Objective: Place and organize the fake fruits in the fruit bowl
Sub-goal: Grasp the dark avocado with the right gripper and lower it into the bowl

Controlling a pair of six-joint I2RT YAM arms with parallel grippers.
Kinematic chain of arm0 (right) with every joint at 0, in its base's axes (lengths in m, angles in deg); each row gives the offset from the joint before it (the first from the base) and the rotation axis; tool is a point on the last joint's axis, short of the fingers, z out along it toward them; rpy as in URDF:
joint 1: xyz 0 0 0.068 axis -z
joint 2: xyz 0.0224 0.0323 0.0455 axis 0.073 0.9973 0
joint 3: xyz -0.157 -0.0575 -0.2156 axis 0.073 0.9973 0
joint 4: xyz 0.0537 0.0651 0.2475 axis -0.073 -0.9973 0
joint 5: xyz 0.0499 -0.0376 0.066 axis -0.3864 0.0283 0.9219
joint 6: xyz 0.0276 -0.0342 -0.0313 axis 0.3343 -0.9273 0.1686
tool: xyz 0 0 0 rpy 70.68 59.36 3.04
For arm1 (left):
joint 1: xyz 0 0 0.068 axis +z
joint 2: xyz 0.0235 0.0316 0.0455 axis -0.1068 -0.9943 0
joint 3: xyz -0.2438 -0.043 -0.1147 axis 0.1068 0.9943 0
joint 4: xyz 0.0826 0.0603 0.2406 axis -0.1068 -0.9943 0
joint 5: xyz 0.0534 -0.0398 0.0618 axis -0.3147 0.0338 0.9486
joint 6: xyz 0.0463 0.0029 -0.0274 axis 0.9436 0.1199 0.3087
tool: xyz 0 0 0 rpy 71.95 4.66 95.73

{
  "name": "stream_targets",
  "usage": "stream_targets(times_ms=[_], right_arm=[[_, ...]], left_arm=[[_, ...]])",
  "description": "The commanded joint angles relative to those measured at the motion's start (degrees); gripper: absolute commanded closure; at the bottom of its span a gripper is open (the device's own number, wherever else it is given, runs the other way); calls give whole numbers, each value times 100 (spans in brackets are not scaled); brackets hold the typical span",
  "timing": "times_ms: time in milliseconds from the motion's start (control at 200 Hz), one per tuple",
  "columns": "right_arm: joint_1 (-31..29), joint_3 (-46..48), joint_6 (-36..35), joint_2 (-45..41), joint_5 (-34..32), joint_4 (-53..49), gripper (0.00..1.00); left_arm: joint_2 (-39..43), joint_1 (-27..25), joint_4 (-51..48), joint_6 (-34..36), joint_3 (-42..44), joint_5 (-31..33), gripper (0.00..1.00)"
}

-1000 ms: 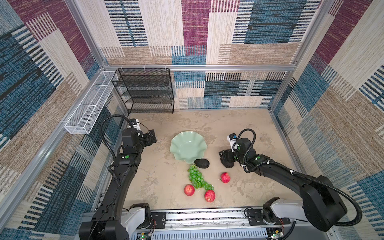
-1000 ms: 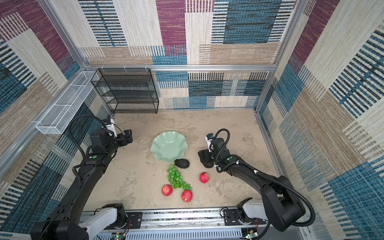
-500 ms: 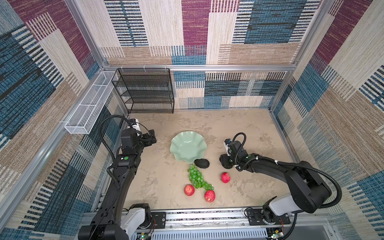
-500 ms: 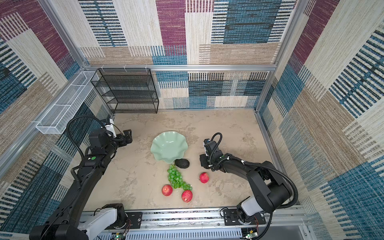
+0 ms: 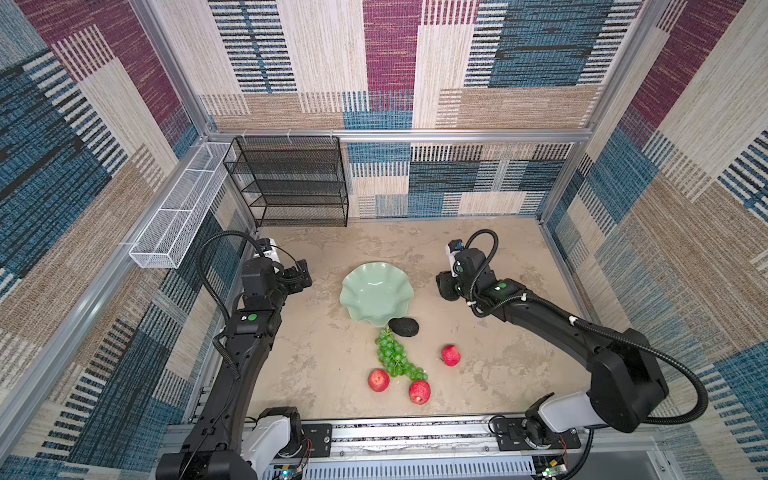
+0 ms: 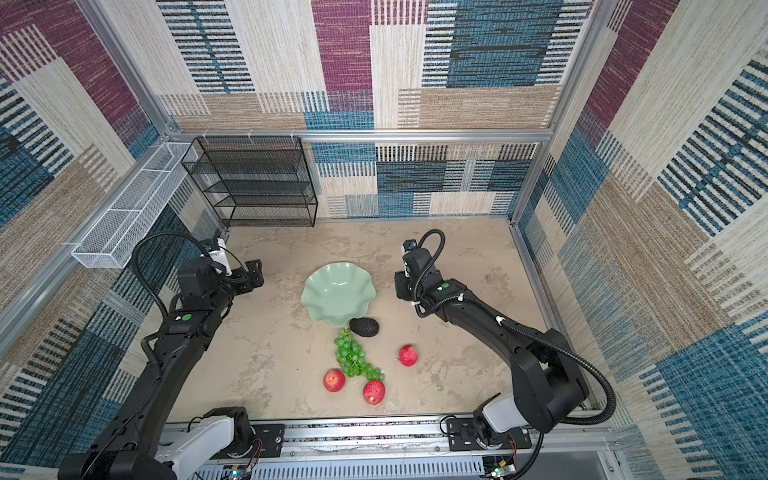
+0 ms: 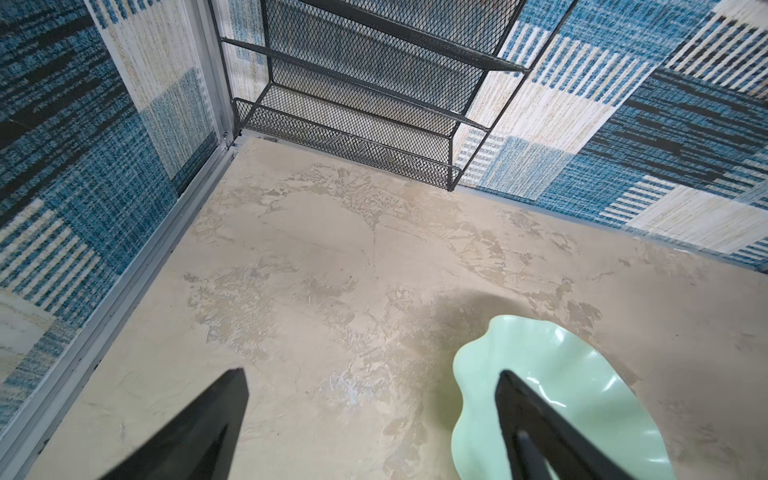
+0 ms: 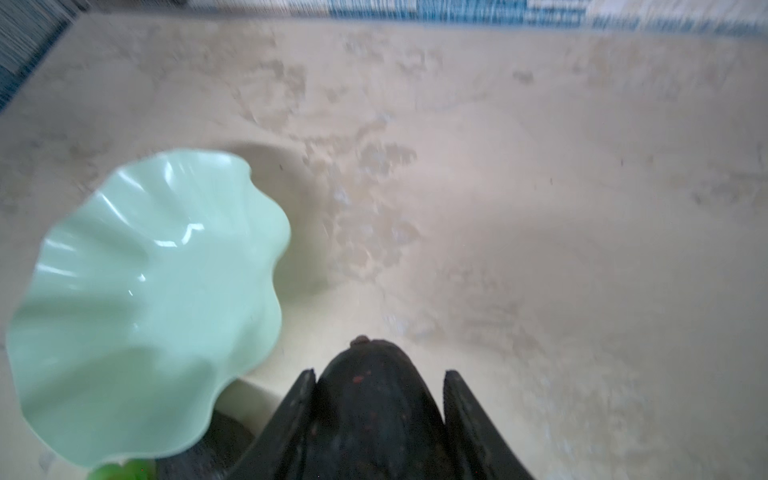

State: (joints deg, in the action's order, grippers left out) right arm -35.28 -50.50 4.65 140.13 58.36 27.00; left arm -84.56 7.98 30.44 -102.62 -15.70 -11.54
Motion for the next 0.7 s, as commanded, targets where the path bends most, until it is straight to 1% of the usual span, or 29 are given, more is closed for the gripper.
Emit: stream_targets(times_ms=[0,155,311,411,481,506,696], right_arm=[[-184,-633,-159,543,362,166,64],[-716,-1897,-203,1762,376,56,64],[-1049,-2731,-170,2756,582,-37,64],[-1168,-3034,-120,3244,650,-51,64],[-1214,-3060,-57,3526,689,-38,63],[-1223,-3213,-40,3600,704,-18,63],[-1233,-3259,7,4026,717,68,62]], left_arm=[[7,8,-52,-64,-22,120,4],[113,11,-60,-73,42,288,4],[166,8,-84,-74,38,363,3],[182,16,-84,-87,43,371,3],[190,13,-92,-98,42,361,3],[188,13,-83,-100,35,357,3],[193,11,-96,-127,39,339,3]])
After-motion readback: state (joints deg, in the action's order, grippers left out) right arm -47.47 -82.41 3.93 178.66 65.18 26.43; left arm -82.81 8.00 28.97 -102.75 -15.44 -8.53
